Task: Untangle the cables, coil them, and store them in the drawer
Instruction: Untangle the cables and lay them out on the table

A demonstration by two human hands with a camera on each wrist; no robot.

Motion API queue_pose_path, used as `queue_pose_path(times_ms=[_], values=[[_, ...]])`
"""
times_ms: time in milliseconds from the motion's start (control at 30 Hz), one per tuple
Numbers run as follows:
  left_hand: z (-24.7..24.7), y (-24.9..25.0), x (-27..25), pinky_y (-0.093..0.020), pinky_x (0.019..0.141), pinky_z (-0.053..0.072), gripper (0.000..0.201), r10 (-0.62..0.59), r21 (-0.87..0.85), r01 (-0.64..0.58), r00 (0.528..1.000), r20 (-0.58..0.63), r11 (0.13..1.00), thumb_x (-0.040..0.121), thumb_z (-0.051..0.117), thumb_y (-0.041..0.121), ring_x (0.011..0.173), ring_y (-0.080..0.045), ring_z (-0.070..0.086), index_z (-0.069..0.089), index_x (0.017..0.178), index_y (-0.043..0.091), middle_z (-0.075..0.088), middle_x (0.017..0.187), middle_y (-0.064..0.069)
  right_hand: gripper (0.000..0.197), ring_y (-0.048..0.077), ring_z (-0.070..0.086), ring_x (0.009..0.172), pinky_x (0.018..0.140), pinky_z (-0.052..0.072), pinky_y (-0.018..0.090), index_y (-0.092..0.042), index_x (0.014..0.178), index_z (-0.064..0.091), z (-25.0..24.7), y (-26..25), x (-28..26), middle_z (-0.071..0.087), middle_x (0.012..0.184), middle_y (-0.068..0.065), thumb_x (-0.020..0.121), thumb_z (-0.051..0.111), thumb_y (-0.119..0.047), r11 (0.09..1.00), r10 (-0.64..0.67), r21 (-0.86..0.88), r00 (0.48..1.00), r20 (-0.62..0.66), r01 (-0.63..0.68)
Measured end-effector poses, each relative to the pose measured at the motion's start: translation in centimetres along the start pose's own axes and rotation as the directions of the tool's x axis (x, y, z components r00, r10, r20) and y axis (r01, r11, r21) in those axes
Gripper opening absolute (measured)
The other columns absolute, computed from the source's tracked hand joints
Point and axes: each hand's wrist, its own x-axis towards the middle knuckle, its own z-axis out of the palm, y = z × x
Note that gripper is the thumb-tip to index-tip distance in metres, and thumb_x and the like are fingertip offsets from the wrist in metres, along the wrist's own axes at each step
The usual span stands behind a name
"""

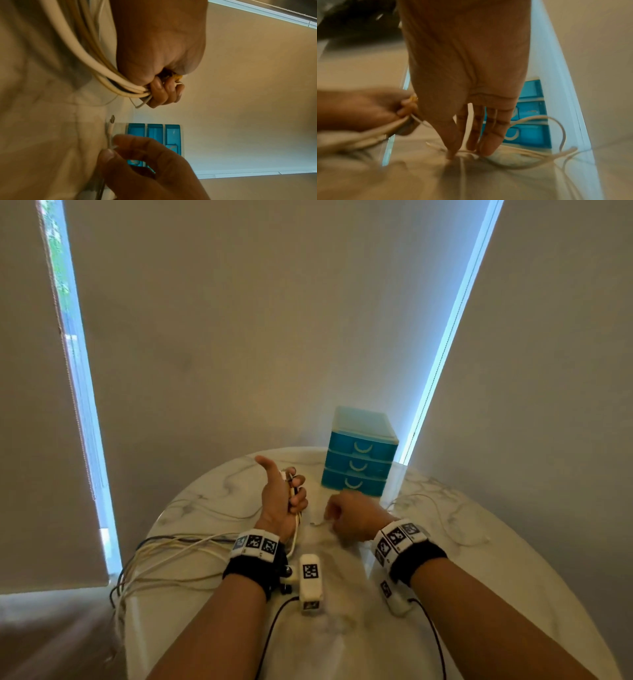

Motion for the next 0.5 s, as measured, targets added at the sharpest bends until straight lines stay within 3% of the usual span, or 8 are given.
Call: queue_pose_path(times_ms=[67,133,233,267,333,400,433,500], values=[[-0.1,0.0,0.2,-0.019,0.036,0.019,0.074,0.019,0.025,-0.019,1.0,0.008,1.0,0.088,0.03,0.093,0.039,-0.008,0.028,0.051,0.087,0.022,0.046,0.065,0.004,0.01,0.019,0.065,0.101,0.096,0.058,0.037,-0.031,0.096,0.068,-0.1,0.3,0.2,0.067,0.103,-0.006,0.093,0.074,-0.023,0.997,-0.003,-0.075,0.999,0.045,0.006],[0.0,-0.1,0.2,-0.019,0.036,0.019,0.074,0.049,0.058,-0.05,0.999,0.009,0.997,0.089,0.031,0.092,0.04,-0.008,0.027,0.054,0.088,0.022,0.047,0.066,0.004,0.005,0.019,0.067,0.1,0.094,0.057,0.036,-0.029,0.093,0.068,0.0,0.9,-0.3,0.07,0.102,-0.006,0.094,0.071,-0.026,0.998,0.002,-0.06,0.997,0.074,0.002],[0.5,-0.2,0.1,-0.021,0.038,0.02,0.077,0.087,0.162,-0.085,0.996,-0.003,0.983,0.089,0.035,0.092,0.043,-0.009,0.027,0.058,0.09,0.018,0.047,0.068,0.003,0.002,0.01,0.069,0.092,0.082,0.055,0.025,-0.023,0.1,0.071,-0.5,1.6,-2.2,0.073,0.102,-0.006,0.098,0.071,-0.024,0.957,-0.028,0.289,1.0,-0.002,0.028],[0.7,-0.3,-0.1,-0.022,0.039,0.021,0.078,0.096,0.196,-0.094,0.995,-0.006,0.976,0.087,0.038,0.092,0.045,-0.009,0.027,0.059,0.092,0.017,0.047,0.068,0.003,0.005,0.008,0.072,0.086,0.074,0.055,0.022,-0.019,0.103,0.073,-0.6,1.6,-3.0,0.075,0.1,-0.004,0.1,0.072,-0.023,0.863,-0.018,0.503,0.997,-0.072,0.052],[1.2,-0.5,-0.5,-0.022,0.041,0.023,0.08,0.096,0.233,-0.095,0.995,0.006,0.968,0.083,0.045,0.092,0.049,-0.008,0.028,0.06,0.099,0.015,0.047,0.07,0.005,0.013,0.012,0.074,0.081,0.069,0.056,0.022,-0.012,0.107,0.076,-0.4,1.7,-4.4,0.078,0.097,0.004,0.101,0.073,-0.023,0.524,0.073,0.845,0.982,-0.173,0.109],[1.4,-0.6,-1.0,-0.021,0.045,0.025,0.08,0.075,0.242,-0.086,0.996,0.057,0.967,0.078,0.056,0.09,0.053,-0.007,0.03,0.061,0.106,0.015,0.049,0.073,0.006,0.018,0.015,0.072,0.08,0.071,0.057,0.026,-0.009,0.111,0.078,0.7,1.5,-5.0,0.077,0.095,0.007,0.099,0.075,-0.023,0.224,0.152,0.965,0.974,-0.169,0.133],[1.5,-0.8,-1.2,-0.021,0.047,0.025,0.079,0.063,0.248,-0.085,0.993,0.095,0.965,0.075,0.062,0.088,0.055,-0.006,0.031,0.061,0.108,0.015,0.051,0.075,0.007,0.021,0.015,0.071,0.081,0.071,0.057,0.027,-0.009,0.112,0.078,1.5,1.3,-5.0,0.077,0.094,0.007,0.098,0.076,-0.024,0.152,0.176,0.98,0.972,-0.157,0.131],[1.7,-1.0,-1.7,-0.024,0.051,0.026,0.074,0.027,0.316,-0.081,0.985,0.17,0.945,0.073,0.074,0.082,0.055,-0.007,0.034,0.062,0.105,0.016,0.053,0.077,0.006,0.023,0.017,0.071,0.083,0.07,0.057,0.027,-0.007,0.112,0.079,2.6,1.1,-4.5,0.078,0.094,0.01,0.096,0.077,-0.024,0.114,0.213,0.985,0.965,-0.15,0.128]])
